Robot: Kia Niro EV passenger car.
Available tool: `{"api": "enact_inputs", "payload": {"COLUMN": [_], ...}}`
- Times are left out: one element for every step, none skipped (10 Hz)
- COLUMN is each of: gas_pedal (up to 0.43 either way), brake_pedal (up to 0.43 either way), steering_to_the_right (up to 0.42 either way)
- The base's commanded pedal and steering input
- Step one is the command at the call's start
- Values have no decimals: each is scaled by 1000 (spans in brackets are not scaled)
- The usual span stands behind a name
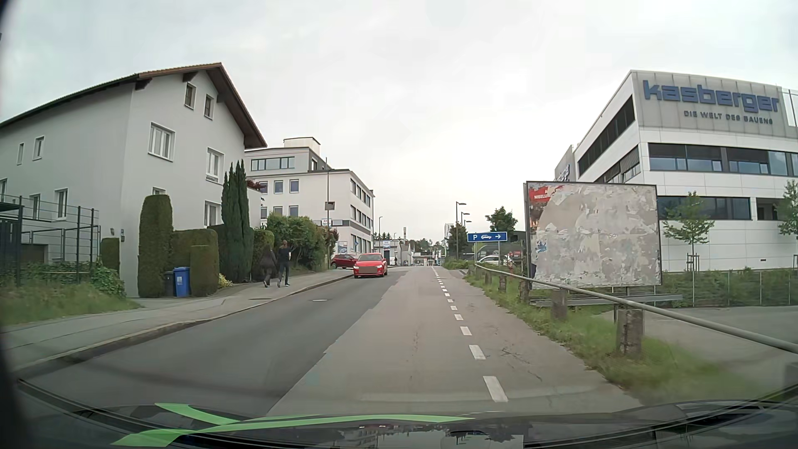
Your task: Follow the waypoints while adhering to traffic rules and regulations
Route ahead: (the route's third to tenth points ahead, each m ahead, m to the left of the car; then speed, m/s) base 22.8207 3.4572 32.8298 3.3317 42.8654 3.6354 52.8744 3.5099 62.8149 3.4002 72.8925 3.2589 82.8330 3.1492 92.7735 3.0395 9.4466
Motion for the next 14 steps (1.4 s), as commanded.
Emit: {"api": "enact_inputs", "payload": {"gas_pedal": [98,98,98,98,98,98,98,98,98,98,98,98,98,98], "brake_pedal": [0,0,0,0,0,0,0,0,0,0,0,0,0,0], "steering_to_the_right": [2,1,2,2,2,1,1,2,1,1,1,2,1,1]}}
